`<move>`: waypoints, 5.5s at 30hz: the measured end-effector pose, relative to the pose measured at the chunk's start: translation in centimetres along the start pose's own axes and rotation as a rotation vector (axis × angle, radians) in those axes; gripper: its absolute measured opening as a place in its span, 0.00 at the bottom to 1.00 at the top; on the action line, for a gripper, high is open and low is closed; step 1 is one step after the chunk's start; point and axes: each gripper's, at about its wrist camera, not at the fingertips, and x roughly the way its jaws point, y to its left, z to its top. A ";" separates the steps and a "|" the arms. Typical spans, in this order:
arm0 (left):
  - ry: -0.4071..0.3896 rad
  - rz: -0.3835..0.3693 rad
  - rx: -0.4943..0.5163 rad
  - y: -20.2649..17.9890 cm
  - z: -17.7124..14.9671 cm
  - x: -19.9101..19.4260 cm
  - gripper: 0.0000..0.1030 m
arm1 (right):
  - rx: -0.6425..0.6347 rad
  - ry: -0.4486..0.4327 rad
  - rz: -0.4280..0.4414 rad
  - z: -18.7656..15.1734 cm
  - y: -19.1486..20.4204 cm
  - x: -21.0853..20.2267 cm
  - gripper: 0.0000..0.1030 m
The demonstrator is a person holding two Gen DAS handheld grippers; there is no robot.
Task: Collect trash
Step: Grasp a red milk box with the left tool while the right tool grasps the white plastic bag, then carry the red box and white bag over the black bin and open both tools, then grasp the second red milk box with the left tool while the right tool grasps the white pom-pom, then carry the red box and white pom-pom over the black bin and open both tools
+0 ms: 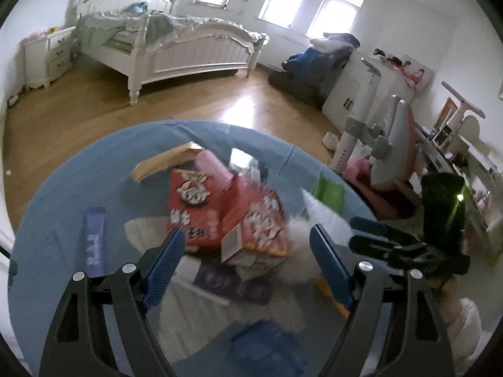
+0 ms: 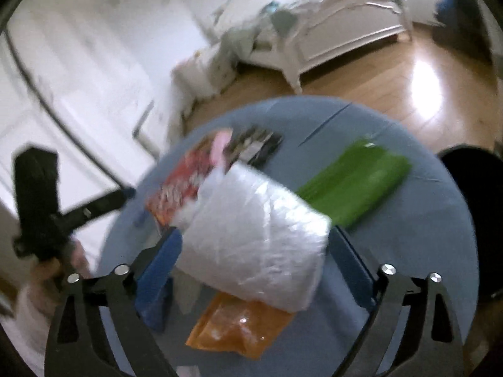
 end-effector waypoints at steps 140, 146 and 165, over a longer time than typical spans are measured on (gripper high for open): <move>-0.150 -0.023 0.078 -6.2 5.2 -1.0 0.50 | 0.012 -0.291 0.029 0.6 -1.3 -10.0 0.45; -0.097 -0.111 0.143 -11.7 6.1 2.3 0.50 | 0.114 -0.379 -0.029 0.1 -6.6 -13.8 0.45; 0.090 -0.249 0.252 -22.6 5.7 12.9 0.50 | 0.383 -0.442 -0.104 -4.0 -21.2 -16.2 0.45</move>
